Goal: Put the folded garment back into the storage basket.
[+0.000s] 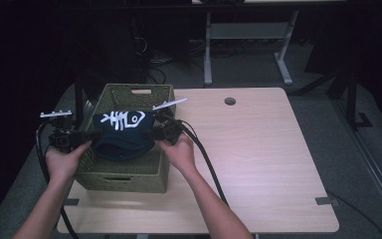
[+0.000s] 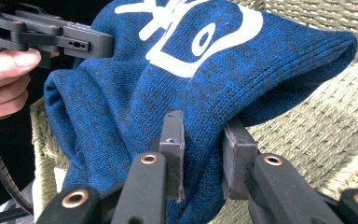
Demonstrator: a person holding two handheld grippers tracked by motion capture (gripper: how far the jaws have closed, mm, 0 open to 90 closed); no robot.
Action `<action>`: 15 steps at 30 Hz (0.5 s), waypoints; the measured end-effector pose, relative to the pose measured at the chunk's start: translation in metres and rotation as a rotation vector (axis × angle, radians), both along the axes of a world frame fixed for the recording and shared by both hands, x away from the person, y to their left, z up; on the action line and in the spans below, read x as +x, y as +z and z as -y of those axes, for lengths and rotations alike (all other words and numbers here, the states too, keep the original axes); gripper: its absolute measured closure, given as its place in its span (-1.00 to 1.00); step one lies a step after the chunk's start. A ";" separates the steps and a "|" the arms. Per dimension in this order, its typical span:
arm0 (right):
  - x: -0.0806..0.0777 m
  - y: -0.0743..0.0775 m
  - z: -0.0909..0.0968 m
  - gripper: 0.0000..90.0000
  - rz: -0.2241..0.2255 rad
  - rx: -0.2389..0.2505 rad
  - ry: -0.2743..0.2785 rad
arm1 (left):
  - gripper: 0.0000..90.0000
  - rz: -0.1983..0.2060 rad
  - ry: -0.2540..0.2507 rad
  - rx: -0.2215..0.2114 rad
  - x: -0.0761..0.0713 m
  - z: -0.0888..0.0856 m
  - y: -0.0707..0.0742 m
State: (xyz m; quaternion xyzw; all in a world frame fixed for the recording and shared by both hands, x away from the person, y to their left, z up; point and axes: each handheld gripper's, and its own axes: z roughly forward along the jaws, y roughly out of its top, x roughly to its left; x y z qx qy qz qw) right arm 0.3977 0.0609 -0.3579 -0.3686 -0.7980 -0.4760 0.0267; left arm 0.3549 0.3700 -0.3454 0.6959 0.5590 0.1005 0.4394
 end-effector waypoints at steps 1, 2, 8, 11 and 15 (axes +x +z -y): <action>0.002 -0.003 -0.001 0.63 -0.005 -0.007 0.000 | 0.67 -0.010 0.004 0.002 0.002 -0.001 -0.002; 0.002 -0.003 -0.001 0.63 -0.005 -0.007 0.000 | 0.67 -0.010 0.004 0.002 0.002 -0.001 -0.002; 0.001 -0.008 -0.007 0.62 -0.009 -0.036 0.001 | 0.67 -0.040 0.007 0.012 0.006 -0.004 -0.008; 0.002 -0.011 -0.008 0.62 -0.007 -0.046 -0.001 | 0.67 -0.041 0.009 0.013 0.006 -0.004 -0.010; 0.000 -0.015 -0.007 0.61 -0.014 -0.057 -0.007 | 0.67 -0.042 0.005 0.024 0.007 -0.002 -0.012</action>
